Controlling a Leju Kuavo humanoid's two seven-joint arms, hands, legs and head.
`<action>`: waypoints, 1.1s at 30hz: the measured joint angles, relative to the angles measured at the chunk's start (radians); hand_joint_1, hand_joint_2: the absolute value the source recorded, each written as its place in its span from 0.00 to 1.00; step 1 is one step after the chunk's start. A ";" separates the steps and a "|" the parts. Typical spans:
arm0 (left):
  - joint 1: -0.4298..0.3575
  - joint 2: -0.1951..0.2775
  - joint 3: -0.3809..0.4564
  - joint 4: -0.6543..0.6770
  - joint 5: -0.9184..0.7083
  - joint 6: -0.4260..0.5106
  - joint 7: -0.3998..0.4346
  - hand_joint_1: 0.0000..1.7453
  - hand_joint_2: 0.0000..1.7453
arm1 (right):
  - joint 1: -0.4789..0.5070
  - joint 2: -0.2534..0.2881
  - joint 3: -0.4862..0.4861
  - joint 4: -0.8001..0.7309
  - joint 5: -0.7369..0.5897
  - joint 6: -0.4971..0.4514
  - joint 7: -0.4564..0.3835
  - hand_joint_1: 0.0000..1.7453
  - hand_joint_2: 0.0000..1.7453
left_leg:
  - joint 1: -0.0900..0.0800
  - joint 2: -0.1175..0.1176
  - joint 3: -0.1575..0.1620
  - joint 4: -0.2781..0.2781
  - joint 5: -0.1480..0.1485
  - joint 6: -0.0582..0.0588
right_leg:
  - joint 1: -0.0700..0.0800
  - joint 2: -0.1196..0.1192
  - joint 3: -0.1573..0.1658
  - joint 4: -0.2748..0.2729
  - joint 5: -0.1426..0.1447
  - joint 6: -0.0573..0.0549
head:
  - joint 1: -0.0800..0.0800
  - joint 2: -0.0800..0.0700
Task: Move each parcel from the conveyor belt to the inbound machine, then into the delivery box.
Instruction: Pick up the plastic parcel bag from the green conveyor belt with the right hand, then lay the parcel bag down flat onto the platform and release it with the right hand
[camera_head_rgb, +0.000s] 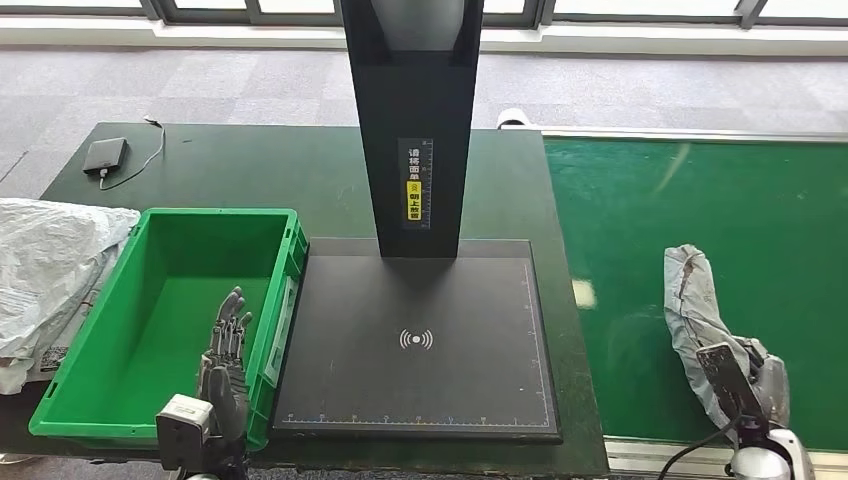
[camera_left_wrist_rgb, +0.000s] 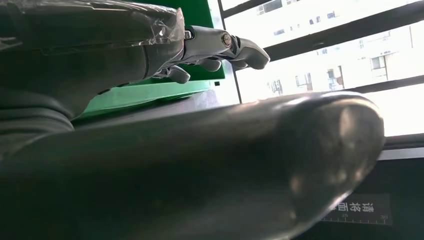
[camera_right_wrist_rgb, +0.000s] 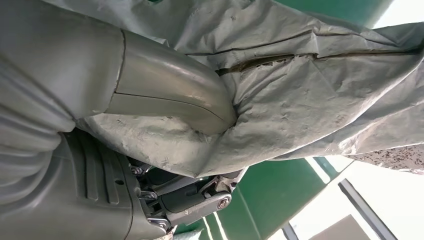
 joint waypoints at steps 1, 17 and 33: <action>-0.002 0.001 -0.002 0.004 0.001 0.001 0.000 0.00 0.00 | 0.026 0.010 -0.006 -0.040 -0.024 -0.002 -0.014 1.00 1.00 | 0.000 0.000 0.000 0.000 0.000 0.000 | 0.000 0.000 0.000 0.000 0.000 0.000 | 0.000 0.000; -0.043 0.017 -0.045 0.053 0.037 0.038 -0.001 0.00 0.00 | 0.175 0.149 0.085 -0.530 -0.218 -0.072 -0.181 1.00 1.00 | 0.000 0.007 0.001 0.000 0.000 0.000 | 0.000 0.006 -0.001 0.001 0.001 -0.001 | 0.000 0.000; -0.050 0.035 -0.089 0.057 0.059 0.057 -0.001 0.00 0.00 | 0.151 0.160 0.340 -0.577 -0.213 -0.143 -0.176 1.00 1.00 | 0.000 0.007 0.000 0.000 0.001 -0.001 | 0.000 0.007 -0.002 0.002 0.002 -0.001 | 0.000 0.000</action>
